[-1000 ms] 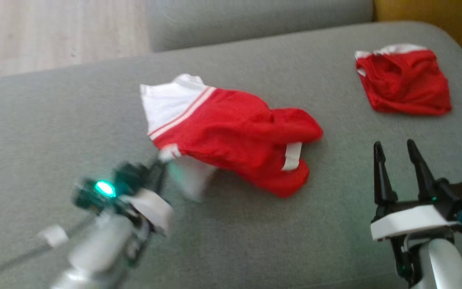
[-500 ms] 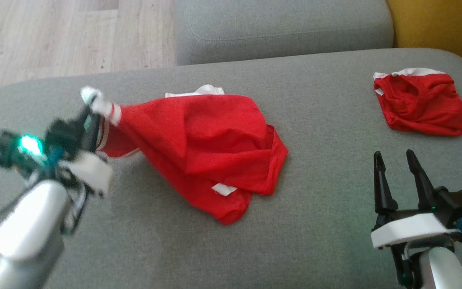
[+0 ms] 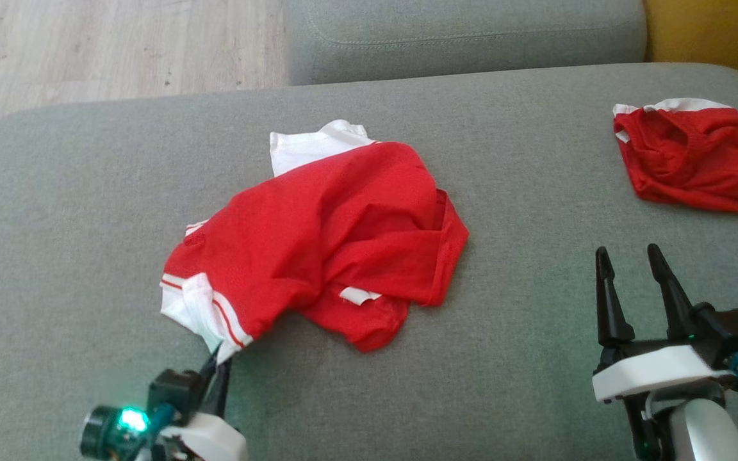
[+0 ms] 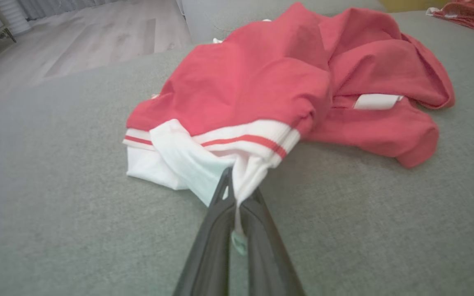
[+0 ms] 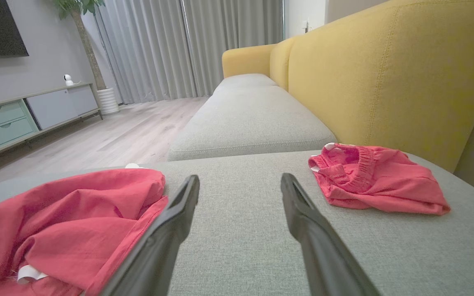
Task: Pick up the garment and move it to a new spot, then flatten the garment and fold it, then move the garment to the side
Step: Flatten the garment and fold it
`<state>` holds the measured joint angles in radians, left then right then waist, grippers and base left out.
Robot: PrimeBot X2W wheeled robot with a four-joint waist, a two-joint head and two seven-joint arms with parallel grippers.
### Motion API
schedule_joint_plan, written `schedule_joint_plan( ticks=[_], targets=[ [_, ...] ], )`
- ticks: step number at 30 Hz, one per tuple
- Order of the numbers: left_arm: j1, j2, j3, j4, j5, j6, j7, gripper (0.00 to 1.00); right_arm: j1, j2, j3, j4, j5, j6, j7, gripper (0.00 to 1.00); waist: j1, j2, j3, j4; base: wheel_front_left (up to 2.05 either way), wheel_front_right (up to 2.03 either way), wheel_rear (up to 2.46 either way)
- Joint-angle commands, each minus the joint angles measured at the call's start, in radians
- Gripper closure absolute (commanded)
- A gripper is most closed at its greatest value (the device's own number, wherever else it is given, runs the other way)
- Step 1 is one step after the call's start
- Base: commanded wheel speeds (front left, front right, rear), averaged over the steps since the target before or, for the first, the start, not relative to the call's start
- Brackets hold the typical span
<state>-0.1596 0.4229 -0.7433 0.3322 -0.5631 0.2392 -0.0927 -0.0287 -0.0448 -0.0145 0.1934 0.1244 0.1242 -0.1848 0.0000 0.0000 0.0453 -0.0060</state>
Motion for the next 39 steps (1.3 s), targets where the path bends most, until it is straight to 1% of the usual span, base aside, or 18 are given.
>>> schedule_joint_plan(
  ticks=[1, 2, 3, 4, 5, 6, 7, 8, 13, 17, 20, 21, 26, 28, 31, 39],
  targets=[
    [-0.034, 0.010, 0.036, -0.009, -0.009, 0.006, -0.018, 1.00, -0.034, -0.005, 0.022, -0.036, -0.001, 0.007, 0.000, 0.00, 0.0000, 0.0000, 0.000, 0.002, 0.00, 0.00, 0.00],
    [-0.031, 0.000, 0.035, -0.001, -0.014, 0.005, -0.025, 1.00, -0.035, -0.005, 0.022, -0.035, -0.002, 0.007, 0.001, 0.00, 0.0000, 0.0000, 0.000, 0.004, 0.00, 0.00, 0.00],
    [-0.029, -0.007, 0.035, 0.006, -0.016, 0.005, -0.031, 0.92, -0.036, -0.005, 0.022, -0.035, -0.003, 0.007, 0.002, 0.00, 0.0000, 0.0000, -0.001, 0.005, 0.00, 0.00, 0.00],
    [-0.027, -0.015, 0.035, 0.012, -0.022, 0.003, -0.036, 0.87, -0.036, -0.005, 0.023, -0.035, -0.003, 0.007, 0.002, 0.00, 0.0000, 0.0000, -0.001, 0.006, 0.00, 0.00, 0.00],
    [-0.025, -0.024, 0.037, 0.017, -0.029, 0.001, -0.043, 0.79, -0.036, -0.005, 0.023, -0.035, -0.003, 0.007, 0.003, 0.00, 0.0000, 0.0000, -0.002, 0.007, 0.00, 0.00, 0.00],
    [-0.021, -0.032, 0.040, 0.020, -0.037, -0.002, -0.052, 0.57, -0.036, -0.005, 0.024, -0.035, -0.003, 0.007, 0.003, 0.00, 0.0000, 0.0000, -0.003, 0.007, 0.00, 0.00, 0.00],
    [-0.017, -0.040, 0.046, 0.021, -0.047, -0.005, -0.063, 0.17, -0.034, -0.005, 0.024, -0.035, -0.003, 0.007, 0.003, 0.00, 0.0000, 0.0000, -0.004, 0.008, 0.00, 0.00, 0.00],
    [-0.014, -0.046, 0.052, 0.021, -0.055, -0.006, -0.075, 0.00, -0.033, -0.005, 0.024, -0.035, -0.003, 0.007, 0.003, 0.00, 0.0000, 0.0000, -0.005, 0.009, 0.00, 0.00, 0.00],
    [-0.013, -0.056, 0.088, -0.013, -0.075, -0.006, -0.122, 0.00, -0.026, -0.005, 0.018, -0.031, -0.001, 0.007, 0.001, 0.00, 0.0000, 0.0000, -0.012, 0.019, 0.00, 0.00, 0.00],
    [-0.012, -0.057, 0.122, -0.089, -0.093, -0.005, -0.141, 0.00, -0.022, -0.005, 0.012, -0.029, -0.001, 0.007, 0.001, 0.00, 0.0000, 0.0000, -0.020, 0.027, 0.00, 0.00, 0.00],
    [-0.010, -0.043, 0.138, -0.147, -0.084, 0.011, -0.148, 0.00, -0.018, -0.005, 0.014, -0.026, 0.000, 0.007, 0.002, 0.00, 0.0000, 0.0000, -0.026, 0.036, 0.00, 0.00, 0.00],
    [-0.010, -0.043, 0.138, -0.147, -0.084, 0.011, -0.148, 0.00, -0.018, -0.005, 0.014, -0.026, 0.000, 0.007, 0.002, 0.00, 0.0000, 0.0000, -0.026, 0.036, 0.00, 0.00, 0.00],
    [0.003, -0.033, 0.159, -0.227, -0.076, 0.045, -0.153, 0.00, -0.011, -0.005, 0.045, -0.007, -0.004, 0.007, 0.013, 0.00, 0.0000, 0.0000, -0.028, 0.062, 0.00, 0.00, 0.00],
    [0.014, -0.035, 0.166, -0.249, -0.078, 0.055, -0.154, 0.00, -0.012, -0.005, 0.078, 0.011, -0.009, 0.007, 0.022, 0.00, 0.0000, 0.0000, -0.025, 0.076, 0.00, 0.00, 0.00],
    [0.029, -0.044, 0.175, -0.266, -0.084, 0.065, -0.158, 0.00, -0.019, -0.005, 0.156, 0.052, -0.010, 0.007, 0.042, 0.00, 0.0000, 0.0000, -0.019, 0.100, 0.00, 0.00, 0.00],
    [0.051, -0.072, 0.188, -0.274, -0.087, 0.065, -0.164, 0.00, -0.086, -0.005, 0.364, 0.216, -0.002, 0.007, 0.075, 0.00, 0.0000, 0.0000, -0.001, 0.185, 0.00, 0.00, 0.00]
  ],
)
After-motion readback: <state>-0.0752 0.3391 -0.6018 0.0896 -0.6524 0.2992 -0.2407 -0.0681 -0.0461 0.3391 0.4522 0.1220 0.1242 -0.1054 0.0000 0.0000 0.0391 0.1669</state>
